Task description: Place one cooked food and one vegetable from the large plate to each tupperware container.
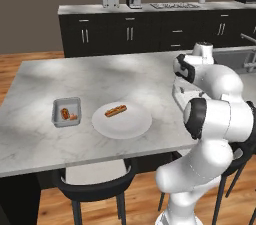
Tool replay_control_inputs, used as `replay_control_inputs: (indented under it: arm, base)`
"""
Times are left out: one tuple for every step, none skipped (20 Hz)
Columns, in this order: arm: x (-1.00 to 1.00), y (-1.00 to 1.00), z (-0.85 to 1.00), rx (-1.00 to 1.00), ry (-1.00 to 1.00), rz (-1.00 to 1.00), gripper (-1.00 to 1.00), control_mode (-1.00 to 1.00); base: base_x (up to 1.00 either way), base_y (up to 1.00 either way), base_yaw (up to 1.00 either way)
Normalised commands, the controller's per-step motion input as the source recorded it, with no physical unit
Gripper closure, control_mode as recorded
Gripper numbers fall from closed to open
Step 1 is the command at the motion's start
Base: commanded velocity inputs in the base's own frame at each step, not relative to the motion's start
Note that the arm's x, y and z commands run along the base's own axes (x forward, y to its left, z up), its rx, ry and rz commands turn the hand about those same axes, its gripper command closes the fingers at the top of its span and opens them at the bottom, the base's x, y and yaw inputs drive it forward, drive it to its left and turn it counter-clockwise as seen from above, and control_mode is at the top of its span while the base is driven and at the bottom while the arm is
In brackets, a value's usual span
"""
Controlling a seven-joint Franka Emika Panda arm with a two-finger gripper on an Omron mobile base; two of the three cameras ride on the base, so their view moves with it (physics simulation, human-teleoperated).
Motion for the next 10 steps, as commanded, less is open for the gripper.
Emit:
replay_control_inputs:
  arm:
    - [0.00,1.00,0.20,0.08,0.08,-0.42,-1.00,-1.00]
    - [0.11,1.00,0.13,0.09,0.13,-0.41,-1.00,-1.00]
    - [0.25,0.98,0.06,0.08,0.15,-0.46,-1.00,-1.00]
    - [0.20,0.81,0.19,0.10,0.08,-0.52,-1.00,-1.00]
    - [0.17,0.83,0.21,0.09,0.07,-0.51,-1.00,-1.00]
    - [0.16,0.90,0.21,0.07,0.05,-0.49,-1.00,-1.00]
    - [0.25,0.94,0.13,0.04,0.05,-0.49,-1.00,-1.00]
    - [0.38,1.00,0.00,0.02,0.06,-0.47,-1.00,-1.00]
    - [0.47,1.00,0.00,0.03,0.09,-0.43,-1.00,-1.00]
    - [0.44,1.00,-0.08,0.04,0.13,-0.36,-1.00,-1.00]
  base:
    - [0.00,0.00,0.00]
    - [0.00,0.00,0.00]
    - [0.00,0.00,0.00]
    - [0.00,0.00,0.00]
    - [0.00,0.00,0.00]
    - [0.00,0.00,0.00]
    - [0.00,0.00,0.00]
    - [0.00,0.00,0.00]
    - [0.00,0.00,0.00]
    - [0.00,0.00,0.00]
